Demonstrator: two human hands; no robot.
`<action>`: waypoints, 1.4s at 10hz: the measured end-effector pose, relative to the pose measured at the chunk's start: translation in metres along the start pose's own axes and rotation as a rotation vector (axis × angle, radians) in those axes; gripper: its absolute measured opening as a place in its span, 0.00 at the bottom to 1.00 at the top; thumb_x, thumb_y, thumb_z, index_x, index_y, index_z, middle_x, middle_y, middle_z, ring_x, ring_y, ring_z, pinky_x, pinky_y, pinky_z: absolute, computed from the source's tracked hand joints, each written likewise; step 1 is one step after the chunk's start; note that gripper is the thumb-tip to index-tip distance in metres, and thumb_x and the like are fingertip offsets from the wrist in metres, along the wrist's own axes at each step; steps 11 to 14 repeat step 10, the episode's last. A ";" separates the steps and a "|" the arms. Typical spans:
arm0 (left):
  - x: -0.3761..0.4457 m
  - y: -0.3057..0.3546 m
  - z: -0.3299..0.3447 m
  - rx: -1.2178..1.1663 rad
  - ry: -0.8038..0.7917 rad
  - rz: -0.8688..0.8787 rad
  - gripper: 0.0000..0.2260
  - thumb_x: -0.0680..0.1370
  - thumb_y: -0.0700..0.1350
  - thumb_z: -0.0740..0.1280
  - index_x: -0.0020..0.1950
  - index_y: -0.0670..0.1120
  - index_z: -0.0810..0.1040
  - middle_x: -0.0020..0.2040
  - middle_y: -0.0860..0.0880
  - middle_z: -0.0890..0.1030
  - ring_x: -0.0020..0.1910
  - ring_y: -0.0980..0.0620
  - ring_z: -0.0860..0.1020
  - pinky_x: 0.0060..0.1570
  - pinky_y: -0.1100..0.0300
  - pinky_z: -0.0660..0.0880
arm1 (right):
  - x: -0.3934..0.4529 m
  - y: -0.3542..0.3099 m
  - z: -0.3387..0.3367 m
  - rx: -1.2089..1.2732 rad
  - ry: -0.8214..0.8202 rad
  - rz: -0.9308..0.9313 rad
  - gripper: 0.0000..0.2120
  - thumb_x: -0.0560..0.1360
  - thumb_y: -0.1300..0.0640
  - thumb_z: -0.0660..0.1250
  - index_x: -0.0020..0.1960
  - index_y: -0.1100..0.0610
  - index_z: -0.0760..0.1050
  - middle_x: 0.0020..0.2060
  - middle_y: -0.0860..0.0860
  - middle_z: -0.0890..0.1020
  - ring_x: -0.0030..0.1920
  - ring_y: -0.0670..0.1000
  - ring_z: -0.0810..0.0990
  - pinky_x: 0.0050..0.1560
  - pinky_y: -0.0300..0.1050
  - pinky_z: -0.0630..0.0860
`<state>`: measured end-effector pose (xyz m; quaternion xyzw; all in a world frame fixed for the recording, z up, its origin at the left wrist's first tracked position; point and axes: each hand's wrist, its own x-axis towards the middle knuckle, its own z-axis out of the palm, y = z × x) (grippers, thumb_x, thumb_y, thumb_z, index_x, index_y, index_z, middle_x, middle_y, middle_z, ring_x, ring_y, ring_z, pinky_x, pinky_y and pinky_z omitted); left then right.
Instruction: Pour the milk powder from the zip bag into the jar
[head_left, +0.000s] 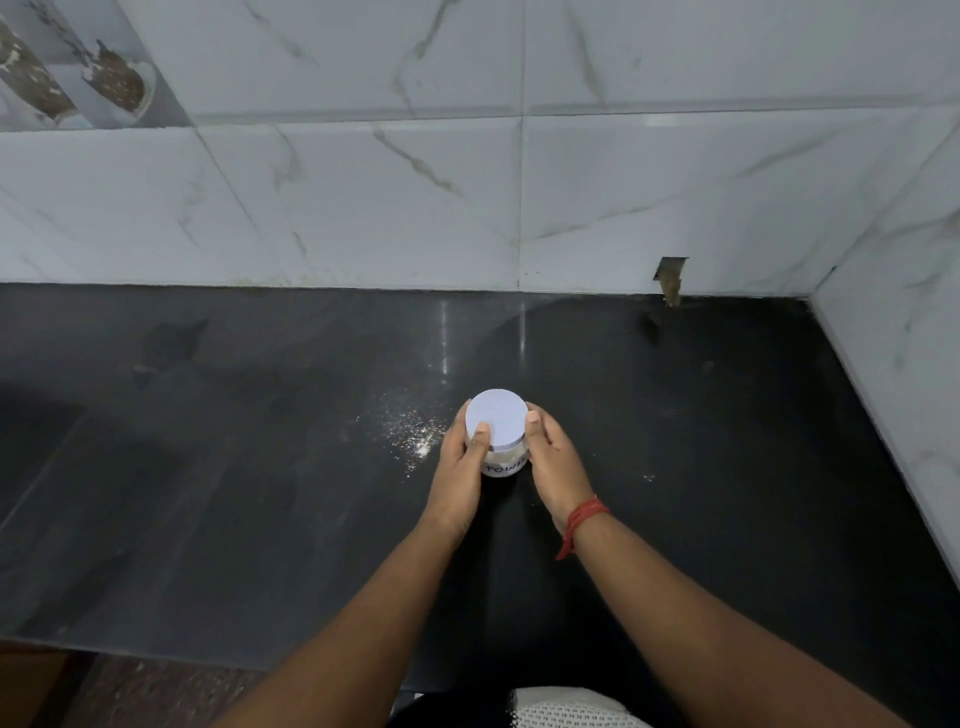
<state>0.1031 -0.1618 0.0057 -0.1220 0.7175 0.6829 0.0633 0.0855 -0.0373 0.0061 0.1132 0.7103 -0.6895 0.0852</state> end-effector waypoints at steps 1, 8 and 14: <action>0.002 0.006 0.037 0.006 -0.076 -0.010 0.24 0.79 0.61 0.61 0.76 0.61 0.69 0.73 0.54 0.73 0.72 0.55 0.72 0.74 0.48 0.69 | -0.002 0.003 -0.035 0.043 0.101 0.011 0.14 0.84 0.46 0.56 0.64 0.44 0.77 0.58 0.45 0.83 0.60 0.45 0.80 0.65 0.50 0.76; -0.021 0.017 0.170 0.038 -0.170 0.015 0.19 0.85 0.52 0.61 0.76 0.56 0.69 0.71 0.51 0.76 0.68 0.52 0.76 0.71 0.49 0.72 | -0.017 -0.001 -0.173 -0.065 0.198 0.002 0.19 0.84 0.45 0.54 0.70 0.48 0.73 0.62 0.46 0.80 0.62 0.47 0.78 0.62 0.42 0.74; -0.021 0.026 0.160 0.206 -0.126 0.011 0.31 0.84 0.61 0.58 0.83 0.50 0.55 0.83 0.53 0.58 0.80 0.55 0.59 0.73 0.63 0.55 | -0.014 -0.008 -0.176 -0.133 0.213 -0.005 0.22 0.84 0.43 0.53 0.74 0.51 0.69 0.69 0.49 0.75 0.69 0.50 0.73 0.69 0.44 0.68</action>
